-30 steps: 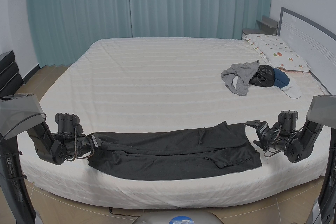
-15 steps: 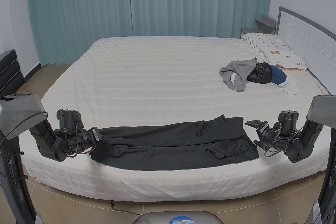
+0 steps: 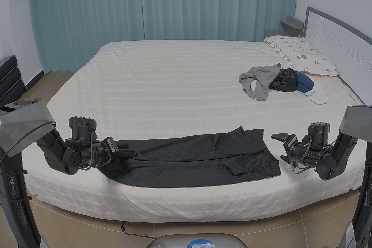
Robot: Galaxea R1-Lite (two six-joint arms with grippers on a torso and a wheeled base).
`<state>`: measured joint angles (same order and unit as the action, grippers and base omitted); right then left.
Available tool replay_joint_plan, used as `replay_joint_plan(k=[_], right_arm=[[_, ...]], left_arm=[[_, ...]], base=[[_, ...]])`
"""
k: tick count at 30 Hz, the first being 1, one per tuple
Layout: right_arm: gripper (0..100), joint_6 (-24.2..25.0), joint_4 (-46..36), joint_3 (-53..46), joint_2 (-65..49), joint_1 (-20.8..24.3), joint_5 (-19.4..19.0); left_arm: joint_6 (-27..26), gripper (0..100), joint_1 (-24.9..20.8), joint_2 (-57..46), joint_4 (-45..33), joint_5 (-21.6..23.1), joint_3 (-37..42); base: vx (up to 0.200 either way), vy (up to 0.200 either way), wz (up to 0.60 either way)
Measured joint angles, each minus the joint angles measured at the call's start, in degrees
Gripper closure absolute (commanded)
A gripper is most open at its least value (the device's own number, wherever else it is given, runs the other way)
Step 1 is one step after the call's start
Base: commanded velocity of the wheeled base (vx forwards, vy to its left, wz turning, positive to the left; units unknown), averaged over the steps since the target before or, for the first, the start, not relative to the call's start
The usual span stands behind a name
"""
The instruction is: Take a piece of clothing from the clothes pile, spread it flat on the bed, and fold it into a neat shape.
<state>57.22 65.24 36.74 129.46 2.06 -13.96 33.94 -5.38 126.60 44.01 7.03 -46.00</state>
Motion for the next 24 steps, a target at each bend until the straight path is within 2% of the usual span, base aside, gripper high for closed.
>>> replay_joint_plan(k=[6,12,24], right_arm=[[0,0.0,0.0,0.0,0.0,0.0,0.0],[0,0.0,0.0,0.0,0.0,0.0,0.0],[0,0.0,0.0,0.0,-0.2,0.1,0.0]], left_arm=[[3.1,100,-2.3,-1.9,-8.5,-1.8,-3.5],[5.7,100,-6.4,-4.2,-18.2,-4.1,-7.3],[7.8,100,-14.0,-5.6,-29.0,-8.8,-17.0]], base=[[0.0,-0.2,0.0],[0.0,-0.2,0.0],[0.0,-0.2,0.0]])
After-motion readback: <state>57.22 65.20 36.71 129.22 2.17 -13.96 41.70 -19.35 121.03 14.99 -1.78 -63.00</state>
